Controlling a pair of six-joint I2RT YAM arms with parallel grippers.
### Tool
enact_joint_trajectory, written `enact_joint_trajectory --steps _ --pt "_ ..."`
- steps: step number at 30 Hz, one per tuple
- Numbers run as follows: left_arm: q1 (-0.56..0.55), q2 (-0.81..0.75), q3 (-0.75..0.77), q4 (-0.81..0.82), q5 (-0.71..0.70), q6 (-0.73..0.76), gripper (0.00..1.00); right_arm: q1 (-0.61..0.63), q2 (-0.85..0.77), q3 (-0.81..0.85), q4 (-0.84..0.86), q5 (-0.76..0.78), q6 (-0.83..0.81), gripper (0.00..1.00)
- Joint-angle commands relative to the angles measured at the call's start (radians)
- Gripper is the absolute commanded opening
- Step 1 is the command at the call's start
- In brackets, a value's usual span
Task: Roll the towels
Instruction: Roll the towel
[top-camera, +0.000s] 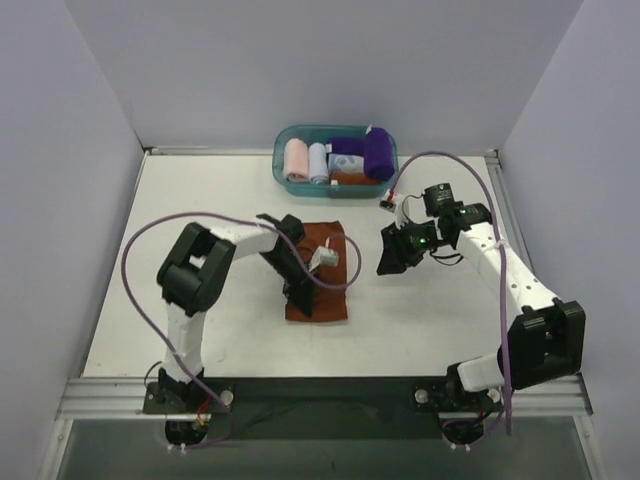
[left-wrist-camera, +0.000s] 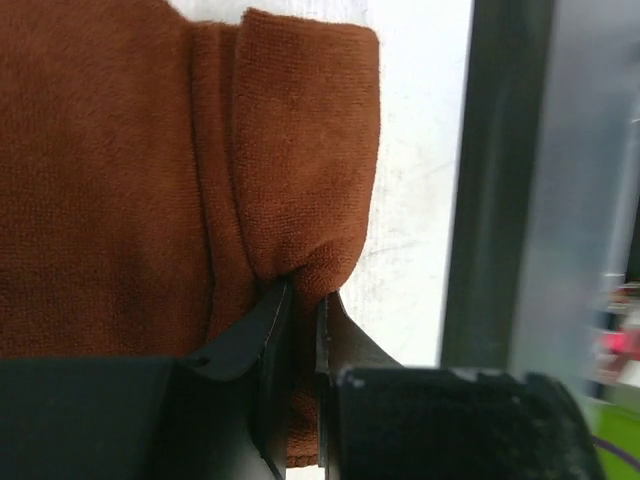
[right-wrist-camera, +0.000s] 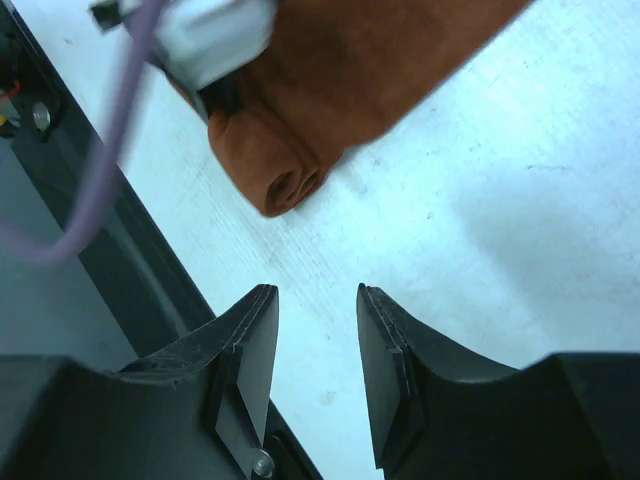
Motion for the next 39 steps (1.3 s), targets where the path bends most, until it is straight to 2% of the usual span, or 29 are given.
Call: enact_joint_trajectory --steps 1,4,7,12,15,17,25,26,29,30,33,34,35,39 --pt "0.048 0.162 0.109 -0.187 -0.013 0.016 0.00 0.029 -0.105 -0.095 -0.027 0.059 -0.059 0.36" --pt "0.059 0.268 0.196 -0.244 -0.030 0.032 0.00 0.124 -0.198 -0.140 -0.018 0.114 -0.075 0.36" --pt "0.064 0.329 0.260 -0.280 -0.048 0.029 0.01 0.304 -0.244 -0.197 0.037 0.258 -0.067 0.40" --pt "0.073 0.406 0.319 -0.325 -0.079 -0.004 0.02 0.595 -0.163 -0.205 0.144 0.540 -0.069 0.49" --pt "0.076 0.421 0.334 -0.334 -0.081 -0.011 0.03 0.707 -0.076 -0.171 0.199 0.637 -0.089 0.55" --pt "0.078 0.434 0.347 -0.346 -0.079 -0.013 0.04 0.737 -0.007 -0.158 0.259 0.700 -0.105 0.55" --pt "0.085 0.446 0.356 -0.353 -0.076 -0.014 0.07 0.803 0.157 -0.145 0.422 0.749 -0.187 0.55" --pt "0.087 0.448 0.356 -0.354 -0.076 -0.016 0.08 0.804 0.170 -0.146 0.425 0.745 -0.196 0.54" --pt "0.099 0.449 0.359 -0.353 -0.067 -0.024 0.08 0.807 0.206 -0.186 0.446 0.726 -0.213 0.40" --pt "0.105 0.449 0.356 -0.344 -0.059 -0.036 0.08 0.804 0.213 -0.206 0.457 0.719 -0.225 0.28" --pt "0.134 0.431 0.333 -0.311 -0.029 -0.059 0.14 0.793 0.228 -0.250 0.463 0.653 -0.228 0.06" --pt "0.143 0.406 0.319 -0.298 -0.018 -0.060 0.17 0.784 0.233 -0.254 0.456 0.625 -0.227 0.02" --pt "0.162 0.391 0.287 -0.270 0.007 -0.062 0.25 0.777 0.234 -0.252 0.430 0.598 -0.224 0.00" --pt "0.223 0.287 0.204 -0.225 0.094 -0.048 0.41 0.714 0.256 -0.196 0.313 0.432 -0.216 0.00"
